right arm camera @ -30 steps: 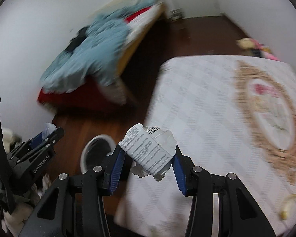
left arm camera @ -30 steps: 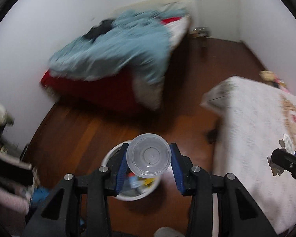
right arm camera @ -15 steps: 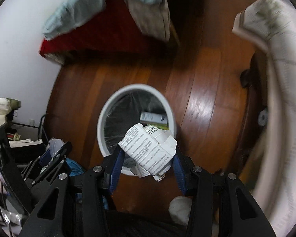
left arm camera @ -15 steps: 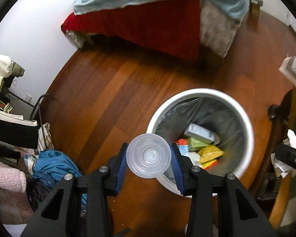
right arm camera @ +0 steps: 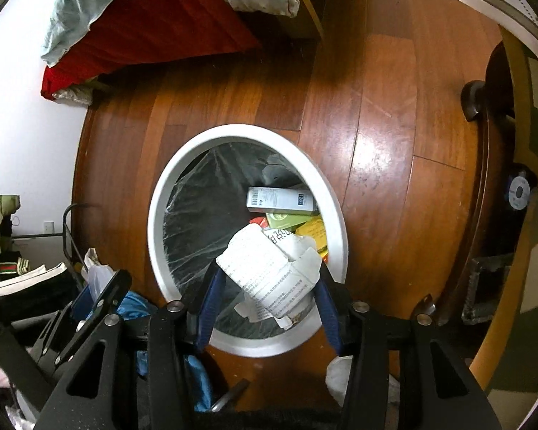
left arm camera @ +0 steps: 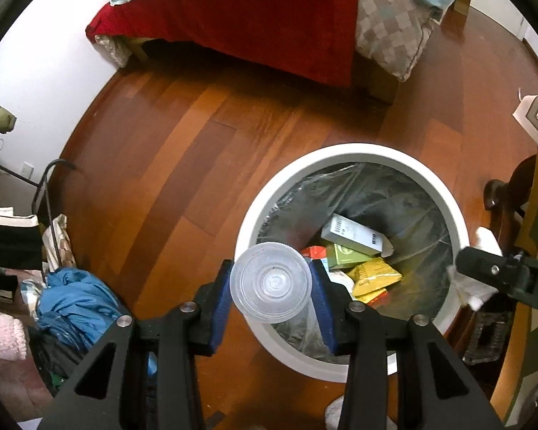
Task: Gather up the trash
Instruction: 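Carry the cup and paper over the bin and open both tools to drop them, then move both tools back over the table toward the red cola can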
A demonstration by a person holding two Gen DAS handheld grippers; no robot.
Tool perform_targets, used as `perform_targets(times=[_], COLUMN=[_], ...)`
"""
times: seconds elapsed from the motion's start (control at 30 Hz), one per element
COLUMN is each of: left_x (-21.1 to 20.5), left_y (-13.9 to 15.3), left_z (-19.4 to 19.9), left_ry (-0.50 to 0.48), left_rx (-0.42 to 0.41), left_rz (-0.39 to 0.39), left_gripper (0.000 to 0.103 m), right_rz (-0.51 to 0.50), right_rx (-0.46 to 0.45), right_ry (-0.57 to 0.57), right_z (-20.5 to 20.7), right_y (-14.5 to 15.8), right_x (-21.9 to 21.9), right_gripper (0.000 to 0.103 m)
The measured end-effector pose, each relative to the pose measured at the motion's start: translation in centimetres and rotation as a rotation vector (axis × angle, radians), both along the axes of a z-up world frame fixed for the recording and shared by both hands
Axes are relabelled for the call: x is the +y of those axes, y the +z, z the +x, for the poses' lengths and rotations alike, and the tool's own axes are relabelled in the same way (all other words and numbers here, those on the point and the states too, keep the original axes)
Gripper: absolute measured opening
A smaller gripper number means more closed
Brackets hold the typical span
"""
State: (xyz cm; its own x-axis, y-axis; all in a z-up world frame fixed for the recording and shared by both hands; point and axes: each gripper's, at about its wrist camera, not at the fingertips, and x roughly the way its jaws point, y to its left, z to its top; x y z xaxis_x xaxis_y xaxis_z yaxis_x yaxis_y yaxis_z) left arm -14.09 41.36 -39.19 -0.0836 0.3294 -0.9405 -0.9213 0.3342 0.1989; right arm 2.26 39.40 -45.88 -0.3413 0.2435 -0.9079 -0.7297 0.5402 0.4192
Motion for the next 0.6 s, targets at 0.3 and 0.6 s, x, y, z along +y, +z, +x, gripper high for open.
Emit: perform_targets(times=[0.3,0.6], left_x=[-0.6,-2.5], left_y=[1.2,3.8], left_z=[-0.2,-1.5], left_ry=[0.022,0.037], left_rx=[-0.020,-0.040], left_rz=[0.006,0.036], left_gripper=[0.094,0.095], right_rz=[-0.011,0.011], right_rx=[-0.090,-0.304], right_ry=[0.039,0.163], right_z=[0.6,-1.2], right_y=[1.3,5.6], right_x=[-0.7,-3.3], right_gripper=[0.092,0.098])
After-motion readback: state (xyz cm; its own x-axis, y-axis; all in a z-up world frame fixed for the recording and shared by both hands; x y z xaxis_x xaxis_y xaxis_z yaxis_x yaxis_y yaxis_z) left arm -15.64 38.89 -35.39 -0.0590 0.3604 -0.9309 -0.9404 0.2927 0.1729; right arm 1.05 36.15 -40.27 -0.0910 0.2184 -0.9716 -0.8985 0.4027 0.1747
